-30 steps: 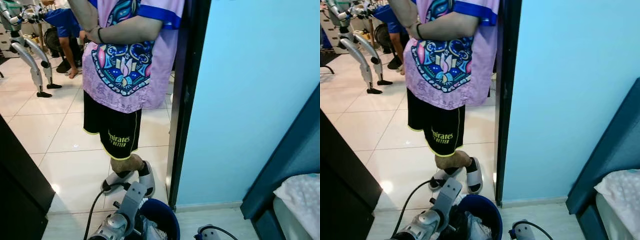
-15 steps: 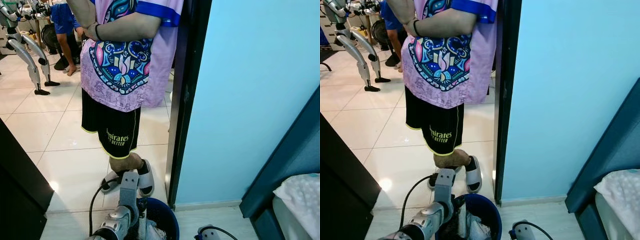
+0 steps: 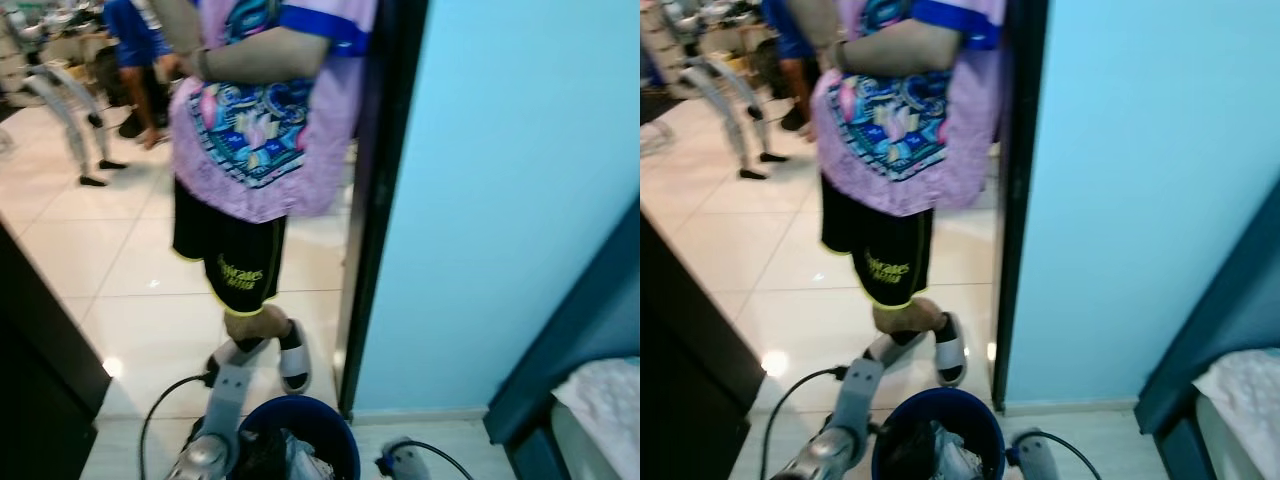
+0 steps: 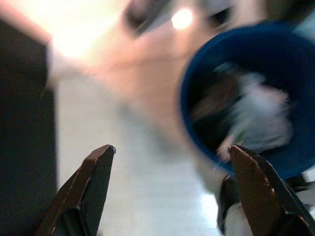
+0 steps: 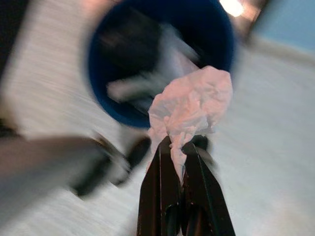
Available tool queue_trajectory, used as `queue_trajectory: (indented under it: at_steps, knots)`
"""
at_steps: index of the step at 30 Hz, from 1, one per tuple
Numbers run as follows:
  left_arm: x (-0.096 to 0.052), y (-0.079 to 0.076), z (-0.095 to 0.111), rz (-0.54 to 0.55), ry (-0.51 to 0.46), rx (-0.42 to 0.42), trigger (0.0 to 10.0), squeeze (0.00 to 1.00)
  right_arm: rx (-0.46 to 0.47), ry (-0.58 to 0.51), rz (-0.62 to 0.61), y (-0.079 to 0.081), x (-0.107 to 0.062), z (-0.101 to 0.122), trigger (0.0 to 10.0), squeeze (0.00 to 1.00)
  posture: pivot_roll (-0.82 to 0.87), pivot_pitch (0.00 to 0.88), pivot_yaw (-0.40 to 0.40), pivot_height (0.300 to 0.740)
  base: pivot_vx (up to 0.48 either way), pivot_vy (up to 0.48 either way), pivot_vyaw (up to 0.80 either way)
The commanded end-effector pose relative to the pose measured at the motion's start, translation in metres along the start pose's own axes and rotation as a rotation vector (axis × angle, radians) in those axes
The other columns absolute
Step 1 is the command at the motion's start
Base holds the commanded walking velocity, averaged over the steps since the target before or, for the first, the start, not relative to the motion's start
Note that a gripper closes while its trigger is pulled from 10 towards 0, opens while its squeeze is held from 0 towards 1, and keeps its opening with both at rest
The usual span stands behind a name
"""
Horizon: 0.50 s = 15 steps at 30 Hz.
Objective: Clean up the room
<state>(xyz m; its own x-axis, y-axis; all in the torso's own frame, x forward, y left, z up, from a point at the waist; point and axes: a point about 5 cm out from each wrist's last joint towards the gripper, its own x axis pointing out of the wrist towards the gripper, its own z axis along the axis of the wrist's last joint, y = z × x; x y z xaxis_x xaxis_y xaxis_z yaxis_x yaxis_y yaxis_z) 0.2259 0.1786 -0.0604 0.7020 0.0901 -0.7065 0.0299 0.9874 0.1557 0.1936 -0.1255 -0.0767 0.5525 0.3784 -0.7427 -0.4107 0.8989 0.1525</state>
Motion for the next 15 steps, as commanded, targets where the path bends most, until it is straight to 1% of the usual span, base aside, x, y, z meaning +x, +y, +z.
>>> queue_trajectory:
  at_steps: [1,2,3,4,5,6,7,8,9,10,11,12,13,14,15]
  knots:
    - [-0.004,0.007,-0.017,0.030,0.060,-0.031,10.0,0.00,-0.046,-0.006,0.047,0.006,0.003,0.006,10.0,0.00,-0.02,0.079,-0.025,0.737,0.000,0.000,0.80]
    - [-0.008,0.012,-0.032,0.035,0.100,-0.034,10.0,0.00,-0.094,-0.012,0.056,0.009,0.006,0.014,10.0,0.00,0.00,0.080,-0.032,0.737,0.000,0.000,0.80]
    - [-0.013,0.014,-0.049,0.030,0.147,-0.008,10.0,0.00,-0.153,-0.010,0.022,0.009,0.008,0.021,10.0,0.00,0.02,0.080,-0.039,0.737,0.000,0.000,0.00]
    - [-0.018,0.016,-0.061,0.027,0.179,0.014,10.0,0.00,-0.193,-0.011,-0.004,0.008,0.009,0.026,10.0,0.00,0.02,0.080,-0.040,0.737,0.000,0.000,0.00]
    - [-0.018,0.016,-0.061,0.027,0.179,0.014,10.0,0.00,-0.193,-0.011,-0.004,0.008,0.009,0.026,10.0,0.00,0.02,0.080,-0.040,0.737,0.000,0.000,0.00]
    - [-0.021,0.017,-0.071,0.023,0.207,0.040,10.0,0.00,-0.236,-0.012,-0.027,0.007,0.010,0.030,10.0,0.00,0.03,0.081,-0.044,0.737,0.000,0.000,0.00]
    - [-0.021,0.017,-0.071,0.023,0.207,0.040,10.0,0.00,-0.236,-0.012,-0.027,0.007,0.010,0.030,10.0,0.00,0.03,0.081,-0.044,0.737,0.000,0.000,0.00]
    - [-0.024,0.017,-0.076,0.022,0.222,0.054,10.0,0.00,-0.262,-0.014,-0.038,0.006,0.011,0.032,10.0,0.00,0.04,0.082,-0.046,0.737,0.000,0.000,0.00]
    - [-0.029,0.018,-0.088,0.018,0.258,0.072,10.0,0.00,-0.314,-0.001,-0.084,0.001,0.011,0.037,10.0,0.00,0.05,0.085,-0.052,0.737,0.000,0.000,0.00]
    - [-0.029,0.018,-0.088,0.018,0.258,0.072,10.0,0.00,-0.314,-0.001,-0.084,0.001,0.011,0.037,10.0,0.00,0.05,0.085,-0.052,0.737,0.000,0.000,0.00]
    - [-0.034,0.018,-0.098,0.013,0.288,0.087,10.0,0.00,-0.348,0.004,-0.122,-0.003,0.011,0.042,10.0,0.00,0.05,0.087,-0.054,0.737,0.000,0.000,0.00]
    - [-0.034,0.018,-0.098,0.013,0.288,0.087,10.0,0.00,-0.348,0.004,-0.122,-0.003,0.011,0.042,10.0,0.00,0.05,0.087,-0.054,0.737,0.000,0.000,0.00]
    - [-0.037,0.017,-0.105,0.007,0.306,0.100,10.0,0.00,-0.366,-0.004,-0.150,-0.007,0.011,0.048,10.0,0.00,0.06,0.092,-0.056,0.737,0.000,0.000,0.00]
    - [-0.037,0.017,-0.105,0.007,0.306,0.100,10.0,0.00,-0.366,-0.004,-0.150,-0.007,0.011,0.048,10.0,0.00,0.06,0.092,-0.056,0.737,0.000,0.000,0.00]
    - [-0.040,0.017,-0.109,0.001,0.315,0.111,10.0,0.00,-0.356,-0.035,-0.173,-0.010,0.011,0.058,10.0,0.00,0.07,0.095,-0.057,0.737,0.000,0.000,0.00]
